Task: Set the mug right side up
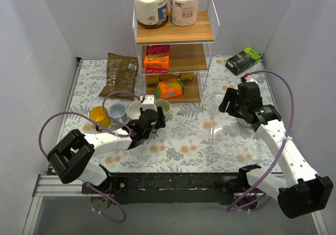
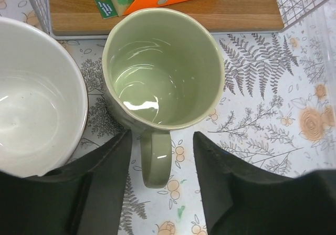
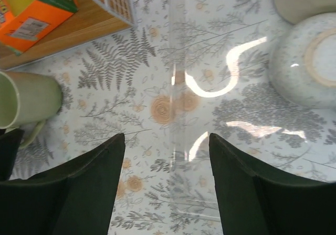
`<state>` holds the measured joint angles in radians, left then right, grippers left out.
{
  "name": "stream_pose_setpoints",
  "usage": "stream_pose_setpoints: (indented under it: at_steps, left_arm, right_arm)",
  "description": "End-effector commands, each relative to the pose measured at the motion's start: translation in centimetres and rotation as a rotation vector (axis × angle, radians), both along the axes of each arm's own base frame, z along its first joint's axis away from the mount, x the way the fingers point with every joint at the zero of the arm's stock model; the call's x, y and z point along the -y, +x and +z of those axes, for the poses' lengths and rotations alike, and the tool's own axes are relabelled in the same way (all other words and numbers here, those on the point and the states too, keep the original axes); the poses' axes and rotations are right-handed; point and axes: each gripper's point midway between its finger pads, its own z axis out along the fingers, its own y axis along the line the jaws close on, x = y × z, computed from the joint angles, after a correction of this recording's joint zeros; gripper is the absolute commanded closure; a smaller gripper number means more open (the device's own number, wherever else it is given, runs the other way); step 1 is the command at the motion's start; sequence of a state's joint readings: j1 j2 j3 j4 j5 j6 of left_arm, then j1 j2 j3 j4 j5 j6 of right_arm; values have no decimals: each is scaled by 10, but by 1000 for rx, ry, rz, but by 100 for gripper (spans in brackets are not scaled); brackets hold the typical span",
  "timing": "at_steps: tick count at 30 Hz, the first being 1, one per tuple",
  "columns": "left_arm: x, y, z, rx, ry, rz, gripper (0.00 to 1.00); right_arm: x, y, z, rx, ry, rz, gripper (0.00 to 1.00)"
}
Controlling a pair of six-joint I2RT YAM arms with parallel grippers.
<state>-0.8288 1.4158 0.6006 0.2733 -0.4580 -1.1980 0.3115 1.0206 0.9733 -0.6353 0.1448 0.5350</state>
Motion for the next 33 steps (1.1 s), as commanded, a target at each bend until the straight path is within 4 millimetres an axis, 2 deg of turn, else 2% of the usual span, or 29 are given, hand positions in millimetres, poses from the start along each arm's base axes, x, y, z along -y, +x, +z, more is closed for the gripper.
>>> stream_pose_setpoints:
  at_steps: [1, 3, 4, 5, 7, 8, 10, 11, 12, 13, 15, 19, 24, 27, 29, 31, 33]
  left_arm:
    - [1, 3, 27, 37, -62, 33, 44]
    - [1, 3, 37, 47, -85, 39, 37]
    - [1, 2, 41, 44, -89, 34, 35]
    - [1, 0, 57, 67, -120, 30, 32]
    - [-2, -4, 71, 80, -151, 26, 27]
    - [-4, -8, 87, 108, -182, 20, 25]
    - [-8, -13, 98, 128, -207, 9, 19]
    - [-10, -15, 103, 142, -210, 1, 17]
    - [-12, -18, 117, 172, -236, -8, 14]
    - [-10, -23, 117, 173, -237, -42, 13]
    - [-11, -27, 126, 204, -250, -69, 11]
    - [-8, -36, 129, 209, -280, -114, 8]
    - [-7, -37, 132, 213, -285, -120, 6]
    - [-8, -37, 132, 216, -288, -120, 5]
    - [-7, -37, 132, 214, -292, -119, 5]
    - [-11, -36, 131, 212, -299, -96, 4]
    - [-12, -38, 132, 214, -317, -89, 4]
  right_arm:
    - [40, 8, 6, -5, -175, -46, 26]
    - [51, 10, 1, -29, -230, -59, 21]
    - [66, 5, -4, -61, -302, -88, 20]
    - [71, 4, -8, -78, -338, -95, 19]
    - [86, -1, -21, -119, -435, -92, 18]
    - [92, -3, -24, -128, -470, -99, 18]
    - [112, -10, -32, -147, -574, -122, 18]
    - [116, -6, -32, -127, -595, -120, 18]
    - [117, -5, -30, -101, -609, -103, 17]
    - [119, -9, -41, -114, -646, -40, 17]
    - [123, -4, -37, -51, -655, -42, 16]
    - [146, -3, -48, -73, -656, -42, 16]
    - [168, 6, -50, -93, -676, -26, 16]
    - [171, 15, -59, -91, -647, 12, 18]
    - [166, 21, -67, -91, -621, 72, 17]
    - [160, 23, -83, -122, -599, 143, 18]
    - [163, 25, -94, -151, -596, 147, 18]
